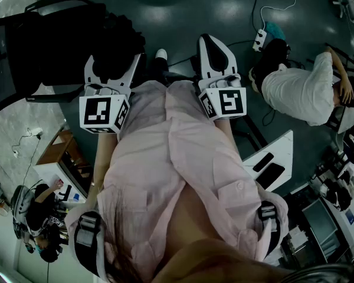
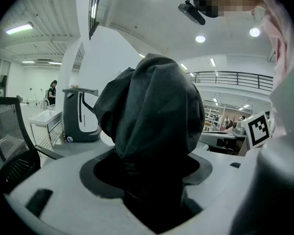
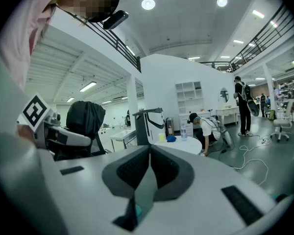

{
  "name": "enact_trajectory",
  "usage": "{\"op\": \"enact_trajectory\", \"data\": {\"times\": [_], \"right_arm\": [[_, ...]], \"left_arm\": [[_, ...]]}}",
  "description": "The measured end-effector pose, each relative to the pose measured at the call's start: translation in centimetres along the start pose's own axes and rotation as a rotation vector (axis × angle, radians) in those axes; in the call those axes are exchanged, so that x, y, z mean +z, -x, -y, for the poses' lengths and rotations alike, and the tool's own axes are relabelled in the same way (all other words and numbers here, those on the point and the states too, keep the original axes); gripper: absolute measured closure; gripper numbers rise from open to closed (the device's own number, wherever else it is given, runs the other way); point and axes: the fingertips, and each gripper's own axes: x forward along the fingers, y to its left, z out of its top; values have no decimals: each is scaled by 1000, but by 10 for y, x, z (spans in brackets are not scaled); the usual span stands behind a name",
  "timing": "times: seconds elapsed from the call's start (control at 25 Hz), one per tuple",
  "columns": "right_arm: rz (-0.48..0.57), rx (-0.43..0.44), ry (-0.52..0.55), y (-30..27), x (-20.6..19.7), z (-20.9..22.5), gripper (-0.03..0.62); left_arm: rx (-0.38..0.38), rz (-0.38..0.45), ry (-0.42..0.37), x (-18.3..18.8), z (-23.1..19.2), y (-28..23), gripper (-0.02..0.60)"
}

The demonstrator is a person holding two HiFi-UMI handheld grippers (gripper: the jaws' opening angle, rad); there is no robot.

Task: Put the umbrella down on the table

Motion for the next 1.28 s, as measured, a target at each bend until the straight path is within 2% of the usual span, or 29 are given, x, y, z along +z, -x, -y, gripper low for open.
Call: {"op": "enact_trajectory", "data": {"times": [0.84, 1.28], "right_arm": [[29, 22, 2, -11, 8, 7, 561], [19, -25, -31, -36, 9, 19, 560]], "left_arm": [[9, 9, 34, 5, -13, -15, 262], [-8, 10, 75, 11, -36, -35, 262]]}}
